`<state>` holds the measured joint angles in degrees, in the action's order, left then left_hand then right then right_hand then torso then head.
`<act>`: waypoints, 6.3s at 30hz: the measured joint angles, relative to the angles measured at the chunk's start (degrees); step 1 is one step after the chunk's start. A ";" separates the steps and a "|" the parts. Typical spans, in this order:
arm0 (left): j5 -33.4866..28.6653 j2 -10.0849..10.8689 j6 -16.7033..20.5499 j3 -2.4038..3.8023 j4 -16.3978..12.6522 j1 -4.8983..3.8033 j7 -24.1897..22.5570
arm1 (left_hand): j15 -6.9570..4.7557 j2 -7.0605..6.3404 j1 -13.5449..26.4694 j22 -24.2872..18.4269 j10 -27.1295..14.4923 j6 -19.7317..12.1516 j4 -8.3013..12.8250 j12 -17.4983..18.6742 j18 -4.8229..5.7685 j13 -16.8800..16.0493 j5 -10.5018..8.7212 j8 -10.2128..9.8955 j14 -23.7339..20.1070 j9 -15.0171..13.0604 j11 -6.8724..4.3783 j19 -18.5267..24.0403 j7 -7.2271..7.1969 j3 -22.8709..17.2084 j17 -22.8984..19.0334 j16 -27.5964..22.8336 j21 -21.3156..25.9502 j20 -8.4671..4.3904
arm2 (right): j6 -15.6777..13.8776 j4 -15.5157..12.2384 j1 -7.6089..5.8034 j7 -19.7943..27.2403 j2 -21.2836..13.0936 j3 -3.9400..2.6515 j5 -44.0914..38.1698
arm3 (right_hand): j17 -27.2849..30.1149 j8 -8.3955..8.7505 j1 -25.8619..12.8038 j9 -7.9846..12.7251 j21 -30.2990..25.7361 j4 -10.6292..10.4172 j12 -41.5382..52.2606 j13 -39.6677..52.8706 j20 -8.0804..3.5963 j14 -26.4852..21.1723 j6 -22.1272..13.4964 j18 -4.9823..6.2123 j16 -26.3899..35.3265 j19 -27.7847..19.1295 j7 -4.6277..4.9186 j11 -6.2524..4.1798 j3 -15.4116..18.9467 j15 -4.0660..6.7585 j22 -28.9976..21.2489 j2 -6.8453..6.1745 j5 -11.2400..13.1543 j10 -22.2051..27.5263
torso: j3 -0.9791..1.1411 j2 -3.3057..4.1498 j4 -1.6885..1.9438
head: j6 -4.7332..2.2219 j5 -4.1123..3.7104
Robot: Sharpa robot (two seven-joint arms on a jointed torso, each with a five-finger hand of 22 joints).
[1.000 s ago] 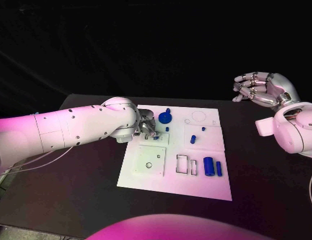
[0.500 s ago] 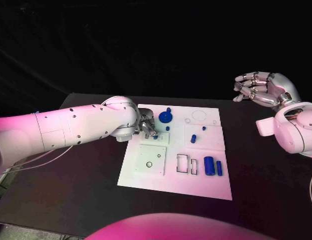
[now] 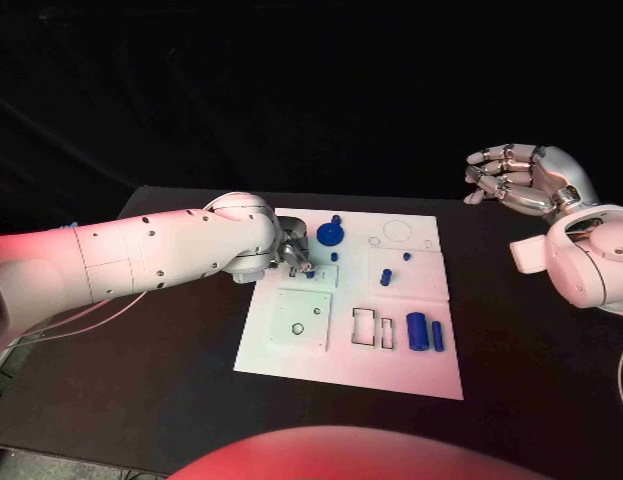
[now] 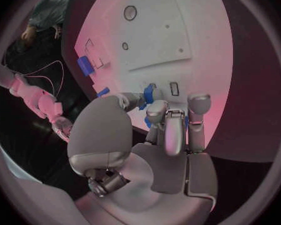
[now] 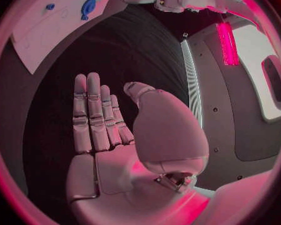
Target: Assemble the parts on the task board
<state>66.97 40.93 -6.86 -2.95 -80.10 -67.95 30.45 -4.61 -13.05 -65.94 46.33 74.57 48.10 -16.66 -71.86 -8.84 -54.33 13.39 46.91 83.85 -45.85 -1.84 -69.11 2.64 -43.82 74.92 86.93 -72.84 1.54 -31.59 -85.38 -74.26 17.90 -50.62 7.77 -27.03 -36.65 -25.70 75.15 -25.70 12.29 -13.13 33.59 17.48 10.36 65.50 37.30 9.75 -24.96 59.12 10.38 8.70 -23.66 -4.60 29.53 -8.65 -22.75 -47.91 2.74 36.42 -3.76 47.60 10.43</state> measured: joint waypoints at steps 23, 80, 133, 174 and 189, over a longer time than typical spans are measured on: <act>1.78 -0.15 -1.01 0.00 0.01 0.10 0.07 | -0.20 -0.45 0.45 0.21 0.40 0.48 0.00 -0.24 0.00 -0.46 0.60 0.24 0.20 -0.29 0.01 -0.21 -0.08 -0.01 -0.01 0.00 -0.22 -0.21 | -0.04 0.02 0.05 0.07 -0.04 0.00 -0.44 | -0.11 0.00 -0.51 0.05 0.00 -0.15 0.00 -0.29 0.21 0.21 0.00 0.00 0.00 0.21 0.00 0.00 -0.16 -0.21 -0.16 0.04 -0.32 0.00 | 0.08 0.03 -0.06 | 0.23 0.02; 3.17 2.00 7.00 0.35 -2.24 2.56 -2.17 | -0.40 -1.27 1.28 0.99 1.94 1.77 0.06 -1.35 0.90 -2.49 1.94 0.37 -0.01 -0.14 -0.31 -0.61 -0.39 -0.07 -0.01 0.00 -0.68 -0.62 | -0.15 0.09 0.11 0.13 -0.21 0.01 -0.56 | -0.27 -0.23 -0.51 0.19 -0.21 -0.15 0.00 -0.67 0.21 0.21 0.00 0.00 0.47 0.21 0.00 0.00 -0.15 -0.21 -0.40 0.04 -0.88 0.00 | 0.08 0.04 -0.02 | 0.88 -0.03; 2.84 0.50 3.33 0.56 -0.87 2.50 -1.06 | -0.60 -1.02 2.83 0.89 2.54 2.72 -0.40 -1.35 0.89 -2.61 2.99 0.36 0.19 0.12 -0.50 -1.02 -0.48 -0.54 -0.01 0.00 -0.92 -0.61 | -0.15 0.39 0.42 0.19 -0.16 0.01 -0.60 | -0.33 -0.23 -0.50 0.23 -0.21 -0.15 0.00 -0.83 0.21 0.21 0.00 0.00 0.45 0.21 0.00 0.00 -0.15 -0.21 -0.48 0.04 -1.21 0.00 | 0.12 -0.01 -0.09 | 1.40 -0.04; -6.51 -1.57 -3.59 0.70 3.54 -0.18 1.64 | -1.01 3.34 6.78 0.45 3.37 3.62 0.34 -1.99 0.88 -4.00 0.45 -0.25 0.19 0.20 -0.91 -1.02 -1.26 0.20 0.02 0.00 -0.43 -0.61 | -0.13 0.68 0.53 0.13 0.08 0.04 -0.57 | -0.30 -0.22 -0.50 0.23 -0.21 -0.15 0.00 -0.82 0.21 0.21 0.00 0.00 0.44 0.21 0.00 0.00 -0.15 -0.21 -0.47 0.04 -1.20 0.00 | 0.08 0.03 -0.03 | 1.45 -0.42; -8.26 -2.08 -5.92 0.70 4.48 -0.61 2.63 | -1.00 2.83 7.51 -0.12 3.24 3.50 5.70 -1.54 0.89 -3.48 0.09 -0.68 0.19 0.18 -1.03 -1.01 -1.28 -2.67 0.02 0.00 0.07 -0.61 | -0.11 0.73 0.54 0.10 0.13 0.04 -0.57 | -0.34 -0.22 -0.51 0.26 -0.21 -0.15 0.00 -0.95 0.21 0.21 0.00 0.00 0.67 0.21 0.00 0.00 -0.15 -0.21 -0.55 0.05 -1.27 0.00 | 0.07 0.01 0.04 | 1.35 -0.49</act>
<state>58.72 38.85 -12.77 -2.25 -75.62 -68.56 33.09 -5.61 -10.23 -58.42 46.20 77.81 51.60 -10.96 -73.40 -7.96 -57.81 13.48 46.23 84.04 -45.68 -2.87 -70.12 1.37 -46.49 74.94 86.93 -72.76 0.94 -31.70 -84.65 -73.72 18.00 -50.49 7.81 -27.60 -36.98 -25.92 74.64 -25.43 12.08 -13.28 33.59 16.54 10.57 65.71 37.30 9.75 -24.29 59.33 10.38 8.70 -23.81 -4.80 28.98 -8.60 -24.02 -47.91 2.80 36.43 -3.72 48.94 9.94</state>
